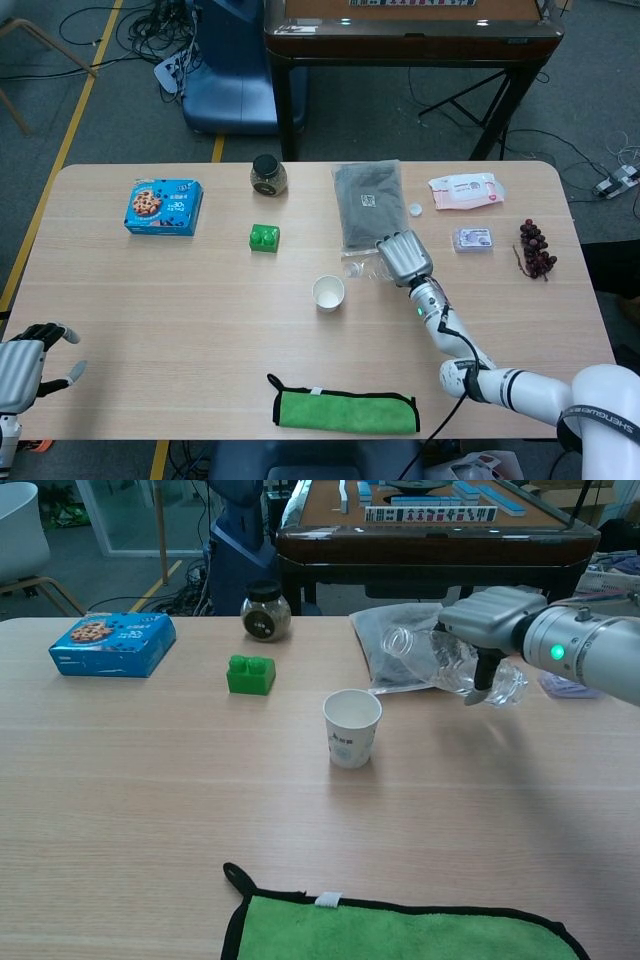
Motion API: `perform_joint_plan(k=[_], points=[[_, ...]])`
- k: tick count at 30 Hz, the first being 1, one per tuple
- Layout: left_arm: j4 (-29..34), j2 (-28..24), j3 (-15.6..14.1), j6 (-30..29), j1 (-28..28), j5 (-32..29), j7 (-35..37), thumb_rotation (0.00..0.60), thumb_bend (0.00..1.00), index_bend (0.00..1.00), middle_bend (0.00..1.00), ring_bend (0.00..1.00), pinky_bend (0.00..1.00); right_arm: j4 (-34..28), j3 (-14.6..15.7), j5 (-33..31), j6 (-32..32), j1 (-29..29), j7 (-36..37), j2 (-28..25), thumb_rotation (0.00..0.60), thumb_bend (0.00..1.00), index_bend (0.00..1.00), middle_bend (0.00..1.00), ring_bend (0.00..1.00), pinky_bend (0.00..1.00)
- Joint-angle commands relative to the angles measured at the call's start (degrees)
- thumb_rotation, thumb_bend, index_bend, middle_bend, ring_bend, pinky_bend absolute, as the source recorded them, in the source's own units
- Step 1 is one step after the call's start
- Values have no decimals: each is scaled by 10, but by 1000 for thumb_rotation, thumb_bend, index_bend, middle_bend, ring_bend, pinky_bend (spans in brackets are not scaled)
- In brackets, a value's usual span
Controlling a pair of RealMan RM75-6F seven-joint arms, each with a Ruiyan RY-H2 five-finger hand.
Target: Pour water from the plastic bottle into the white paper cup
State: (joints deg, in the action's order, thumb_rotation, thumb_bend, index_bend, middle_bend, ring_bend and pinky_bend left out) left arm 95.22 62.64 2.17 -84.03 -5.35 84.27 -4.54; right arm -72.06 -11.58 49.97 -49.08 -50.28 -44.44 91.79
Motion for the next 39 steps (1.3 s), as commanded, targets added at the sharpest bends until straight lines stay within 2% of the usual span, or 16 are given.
perform_joint_plan(k=[1,12,26,34,39], points=[[1,-1,0,0,0,0,2,600,199,475,420,353,526,-9,9,-39,-8,-21,-49,2,600,197,590,582,515,552],[5,-4,0,-1,2,0,6,600,199,476,424,353,526,-6,37,-79,-43,-61,-163,21,600,197,590,582,515,553],[5,-4,-2,5,2,-5,-6,600,199,507,434,358,526,-1,56,-87,-62,-84,-218,19,600,203,593,584,517,552],[6,-3,-1,1,2,-2,-12,600,199,584,471,388,527,-1,65,-89,-78,-97,-258,25,600,227,597,589,523,559],[7,-4,-2,1,3,-3,-13,600,199,589,475,392,527,-1,73,-87,-85,-102,-279,31,600,228,597,590,523,559]])
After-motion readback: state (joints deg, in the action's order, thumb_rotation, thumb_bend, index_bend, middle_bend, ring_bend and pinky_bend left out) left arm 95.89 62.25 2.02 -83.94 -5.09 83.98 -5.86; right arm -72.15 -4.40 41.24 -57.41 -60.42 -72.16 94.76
